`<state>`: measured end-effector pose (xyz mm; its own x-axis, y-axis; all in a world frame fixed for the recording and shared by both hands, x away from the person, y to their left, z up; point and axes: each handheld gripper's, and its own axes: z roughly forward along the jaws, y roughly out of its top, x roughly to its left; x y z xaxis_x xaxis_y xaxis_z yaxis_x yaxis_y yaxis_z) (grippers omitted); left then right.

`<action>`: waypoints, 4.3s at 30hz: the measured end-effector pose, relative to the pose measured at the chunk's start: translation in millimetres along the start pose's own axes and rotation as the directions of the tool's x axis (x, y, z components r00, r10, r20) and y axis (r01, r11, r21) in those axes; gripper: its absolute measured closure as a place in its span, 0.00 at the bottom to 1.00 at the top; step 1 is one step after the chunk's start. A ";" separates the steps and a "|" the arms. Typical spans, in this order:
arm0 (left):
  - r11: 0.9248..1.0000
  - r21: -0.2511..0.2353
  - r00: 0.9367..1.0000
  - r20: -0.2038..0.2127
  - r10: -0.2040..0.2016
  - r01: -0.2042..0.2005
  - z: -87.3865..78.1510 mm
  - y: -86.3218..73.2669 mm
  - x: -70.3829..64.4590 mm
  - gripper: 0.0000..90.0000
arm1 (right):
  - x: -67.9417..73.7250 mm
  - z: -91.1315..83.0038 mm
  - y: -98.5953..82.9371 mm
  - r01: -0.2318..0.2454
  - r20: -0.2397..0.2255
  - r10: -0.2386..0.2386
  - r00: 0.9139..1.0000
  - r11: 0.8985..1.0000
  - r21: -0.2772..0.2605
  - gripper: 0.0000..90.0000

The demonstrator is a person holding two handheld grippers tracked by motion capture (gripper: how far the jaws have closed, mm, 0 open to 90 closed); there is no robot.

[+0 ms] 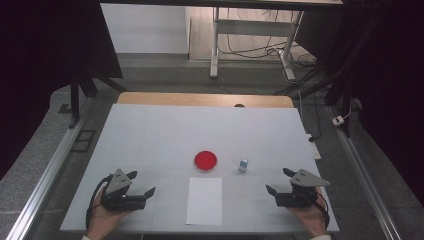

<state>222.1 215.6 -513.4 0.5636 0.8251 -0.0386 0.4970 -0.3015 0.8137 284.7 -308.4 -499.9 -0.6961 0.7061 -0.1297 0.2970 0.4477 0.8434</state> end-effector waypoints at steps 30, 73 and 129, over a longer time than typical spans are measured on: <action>1.000 -0.002 1.000 -0.012 -0.005 0.005 -3.9 1.5 3.8 0.17 | 2.0 2.0 4.2 0.016 0.001 -0.016 1.000 1.000 -0.008 0.24; 1.000 0.010 1.000 -0.018 0.005 -0.005 1.0 0.7 5.2 0.17 | -13.4 43.3 93.1 0.032 -0.062 -0.028 0.998 0.997 0.069 0.29; 1.000 0.017 1.000 -0.022 0.009 -0.008 3.0 -0.8 6.4 0.17 | 4.7 101.5 81.6 0.141 -0.207 -0.093 0.974 0.963 0.229 0.82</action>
<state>227.3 219.7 -516.0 0.5529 0.8331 -0.0186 0.5037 -0.3164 0.8039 372.0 -212.8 -484.6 -0.8411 0.5321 -0.0967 0.3377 0.6564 0.6746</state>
